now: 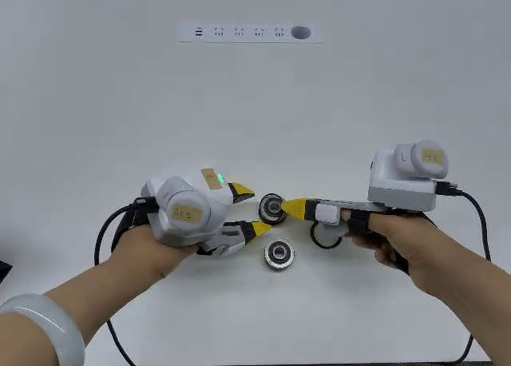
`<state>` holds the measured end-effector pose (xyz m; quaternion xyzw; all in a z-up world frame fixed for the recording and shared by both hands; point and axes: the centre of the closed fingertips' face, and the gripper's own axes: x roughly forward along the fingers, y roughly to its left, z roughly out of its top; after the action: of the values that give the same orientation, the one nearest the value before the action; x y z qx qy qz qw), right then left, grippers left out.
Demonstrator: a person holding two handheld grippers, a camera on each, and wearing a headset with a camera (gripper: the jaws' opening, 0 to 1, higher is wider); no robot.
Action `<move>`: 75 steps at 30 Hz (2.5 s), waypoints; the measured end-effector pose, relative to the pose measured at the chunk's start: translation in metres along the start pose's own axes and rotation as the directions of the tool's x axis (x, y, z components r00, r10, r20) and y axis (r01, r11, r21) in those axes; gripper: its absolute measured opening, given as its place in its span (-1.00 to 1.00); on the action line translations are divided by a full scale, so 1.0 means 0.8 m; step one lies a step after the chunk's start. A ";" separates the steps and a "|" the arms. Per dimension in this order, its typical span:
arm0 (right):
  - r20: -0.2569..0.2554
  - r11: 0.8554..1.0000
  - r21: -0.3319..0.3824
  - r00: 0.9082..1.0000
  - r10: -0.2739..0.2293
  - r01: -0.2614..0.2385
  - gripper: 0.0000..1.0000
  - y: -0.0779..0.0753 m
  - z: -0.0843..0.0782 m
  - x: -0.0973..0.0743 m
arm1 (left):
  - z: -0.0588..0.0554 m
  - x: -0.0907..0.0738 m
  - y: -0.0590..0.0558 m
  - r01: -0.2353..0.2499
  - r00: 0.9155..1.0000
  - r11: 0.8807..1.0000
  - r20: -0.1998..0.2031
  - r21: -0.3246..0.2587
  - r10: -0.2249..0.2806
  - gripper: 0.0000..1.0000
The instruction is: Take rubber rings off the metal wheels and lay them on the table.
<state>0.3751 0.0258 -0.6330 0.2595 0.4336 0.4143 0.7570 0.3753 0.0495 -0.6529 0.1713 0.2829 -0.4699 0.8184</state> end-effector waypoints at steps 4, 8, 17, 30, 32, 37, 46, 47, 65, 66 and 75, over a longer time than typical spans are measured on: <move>0.011 1.000 -0.003 1.000 0.019 -0.019 -0.97 0.011 0.003 -0.002 | -0.004 -0.005 0.005 -0.012 1.000 1.000 -0.005 -0.010 0.012 -0.29; 0.022 1.000 -0.001 0.999 0.028 -0.028 -0.97 0.016 0.003 -0.007 | -0.008 -0.008 0.007 -0.021 1.000 1.000 -0.007 -0.020 0.020 -0.25; 0.062 0.999 0.025 0.998 0.021 -0.023 -0.97 0.014 -0.005 -0.037 | -0.010 -0.011 0.008 -0.028 1.000 0.999 -0.004 -0.038 0.028 -0.24; 0.109 0.996 0.086 0.993 -0.047 0.038 -0.97 -0.013 -0.014 -0.071 | -0.009 -0.011 0.007 -0.026 1.000 0.999 -0.005 -0.042 0.026 -0.24; 0.110 0.994 0.099 0.992 -0.058 0.047 -0.97 -0.019 -0.016 -0.074 | -0.010 -0.012 0.007 -0.027 1.000 0.999 -0.007 -0.042 0.026 -0.24; 0.100 0.991 0.116 0.992 -0.076 0.065 -0.97 -0.029 -0.023 -0.079 | -0.012 -0.012 0.007 -0.027 1.000 0.999 -0.010 -0.045 0.027 -0.26; 0.077 0.983 0.149 0.990 -0.122 0.109 -0.96 -0.050 -0.041 -0.085 | -0.011 -0.012 0.007 -0.026 1.000 0.999 -0.009 -0.045 0.026 -0.26; 0.072 0.982 0.147 0.989 -0.133 0.121 -0.96 -0.053 -0.042 -0.086 | -0.011 -0.012 0.007 -0.026 1.000 0.999 -0.009 -0.045 0.025 -0.26; 0.062 0.979 -0.026 0.978 -0.200 0.202 -0.78 -0.059 -0.035 -0.097 | -0.001 -0.008 0.001 -0.012 1.000 0.999 0.001 -0.030 0.012 -0.29; 0.064 0.979 -0.028 0.978 -0.199 0.201 -0.78 -0.058 -0.032 -0.096 | 0.001 -0.007 0.000 -0.008 1.000 1.000 0.006 -0.027 0.008 -0.31; 0.069 0.986 -0.042 0.985 -0.158 0.161 -0.76 -0.044 -0.017 -0.075 | 0.017 -0.001 -0.002 0.002 1.000 1.000 0.021 -0.011 -0.001 -0.42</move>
<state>0.3603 -0.0431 -0.6396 0.2191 0.4181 0.3538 0.8075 0.3775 0.0417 -0.6421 0.1618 0.2770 -0.4708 0.8219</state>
